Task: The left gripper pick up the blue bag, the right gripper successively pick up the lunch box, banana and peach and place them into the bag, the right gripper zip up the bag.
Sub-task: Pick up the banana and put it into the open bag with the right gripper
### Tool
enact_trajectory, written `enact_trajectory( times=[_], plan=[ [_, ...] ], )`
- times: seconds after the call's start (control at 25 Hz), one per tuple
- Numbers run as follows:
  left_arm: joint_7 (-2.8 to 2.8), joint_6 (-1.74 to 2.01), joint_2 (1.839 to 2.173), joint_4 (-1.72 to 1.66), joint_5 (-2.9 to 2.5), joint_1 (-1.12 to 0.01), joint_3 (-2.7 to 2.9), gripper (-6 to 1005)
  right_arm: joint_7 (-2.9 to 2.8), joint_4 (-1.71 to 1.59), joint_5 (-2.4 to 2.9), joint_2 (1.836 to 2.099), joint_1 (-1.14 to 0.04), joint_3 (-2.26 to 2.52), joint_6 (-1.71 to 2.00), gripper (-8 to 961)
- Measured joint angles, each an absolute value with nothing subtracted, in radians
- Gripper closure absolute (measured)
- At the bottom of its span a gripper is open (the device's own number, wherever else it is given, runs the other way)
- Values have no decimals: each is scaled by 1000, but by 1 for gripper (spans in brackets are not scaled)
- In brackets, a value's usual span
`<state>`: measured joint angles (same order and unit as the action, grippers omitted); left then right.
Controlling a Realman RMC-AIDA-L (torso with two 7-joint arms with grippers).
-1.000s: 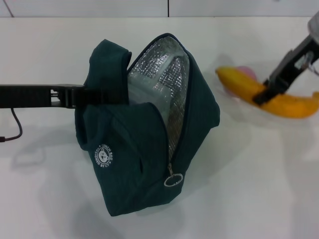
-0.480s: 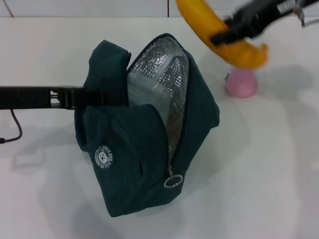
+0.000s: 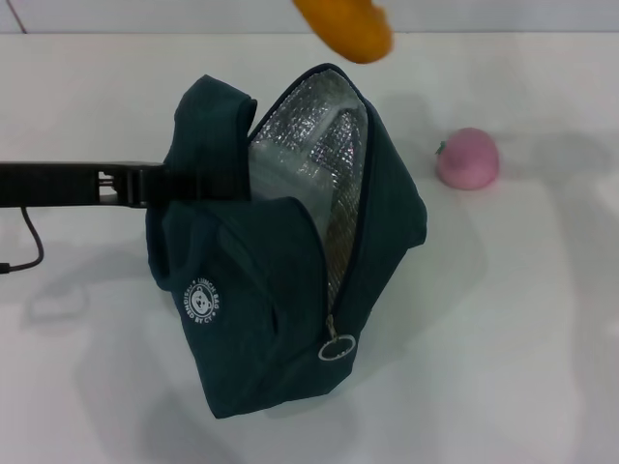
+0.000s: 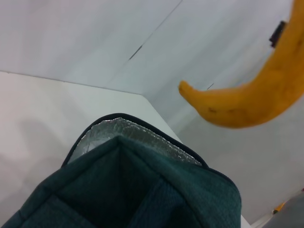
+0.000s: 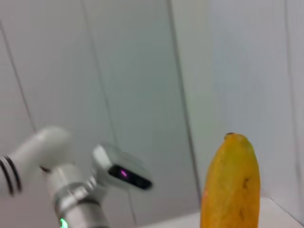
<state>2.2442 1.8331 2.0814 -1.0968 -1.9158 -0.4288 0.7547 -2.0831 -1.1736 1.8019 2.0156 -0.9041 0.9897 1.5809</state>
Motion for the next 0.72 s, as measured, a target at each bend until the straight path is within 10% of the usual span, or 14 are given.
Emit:
enact_trajectory(
  times=[0.72],
  plan=[
    [2260,1832,2080,-1098,-1914,-440,751,958,-1875,-770,1576,2019,-873,1048,1594,540]
  ],
)
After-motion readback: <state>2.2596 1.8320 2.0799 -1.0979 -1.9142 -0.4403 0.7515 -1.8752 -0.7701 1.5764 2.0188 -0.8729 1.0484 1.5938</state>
